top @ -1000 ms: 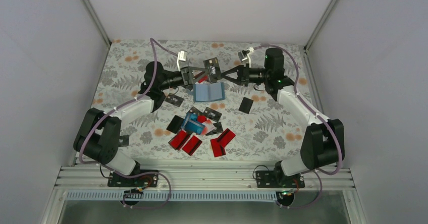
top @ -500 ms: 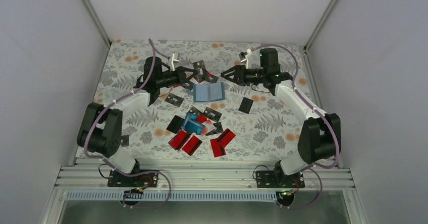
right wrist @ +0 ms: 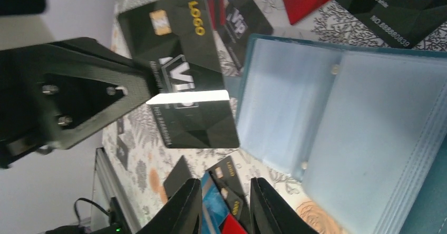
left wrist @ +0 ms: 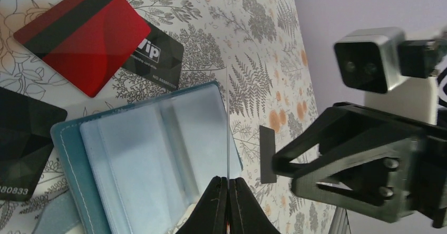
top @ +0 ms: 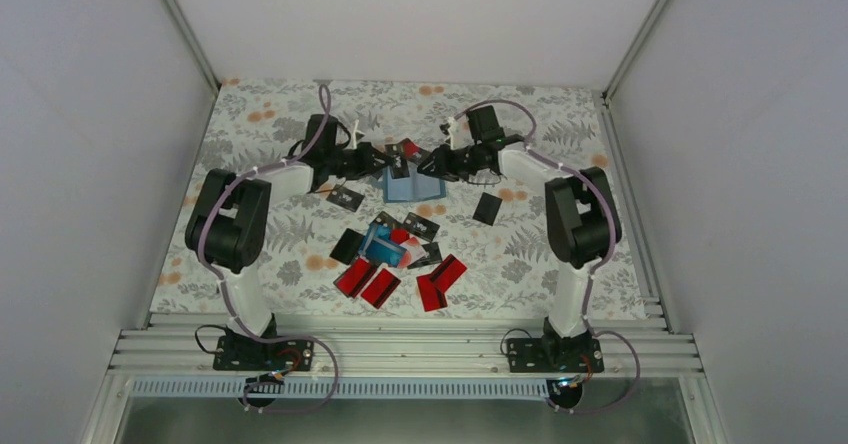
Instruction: Put the credit cards into the card holder
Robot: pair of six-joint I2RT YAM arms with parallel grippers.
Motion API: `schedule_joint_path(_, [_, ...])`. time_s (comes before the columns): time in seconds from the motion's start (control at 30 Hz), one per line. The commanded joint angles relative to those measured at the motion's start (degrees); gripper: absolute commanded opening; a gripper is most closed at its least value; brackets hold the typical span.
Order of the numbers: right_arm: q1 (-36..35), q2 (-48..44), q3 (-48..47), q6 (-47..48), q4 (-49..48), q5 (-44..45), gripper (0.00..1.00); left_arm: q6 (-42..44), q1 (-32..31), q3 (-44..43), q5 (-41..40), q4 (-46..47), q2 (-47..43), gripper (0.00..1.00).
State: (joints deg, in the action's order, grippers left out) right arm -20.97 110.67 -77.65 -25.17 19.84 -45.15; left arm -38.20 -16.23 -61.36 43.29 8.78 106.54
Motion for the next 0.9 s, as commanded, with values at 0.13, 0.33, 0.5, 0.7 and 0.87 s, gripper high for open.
schedule_joint_path(0.13, [0.06,7.51,-6.08,2.87,2.48,6.25,0.19,2.48,-0.03,-4.19,1.88,-2.93,5.0,0.02])
schedule_joint_path(0.33, [1.26,10.18,-5.48,3.25,2.2,8.46,0.17,1.85,-0.45,-6.35,2.9,-3.57,7.7,0.02])
schedule_joint_path(0.5, [2.05,11.66,-4.43,3.23,2.09,10.85,0.14,2.31,-1.18,-7.78,3.19,-4.9,9.28,0.02])
schedule_joint_path(0.7, [2.38,12.25,-2.68,2.96,1.19,10.21,0.13,1.71,-1.9,-8.79,3.23,-5.08,11.43,0.02])
schedule_joint_path(0.87, [2.6,12.16,-1.52,2.73,0.59,9.69,0.13,0.61,-2.51,-9.04,2.41,-4.78,12.27,0.02])
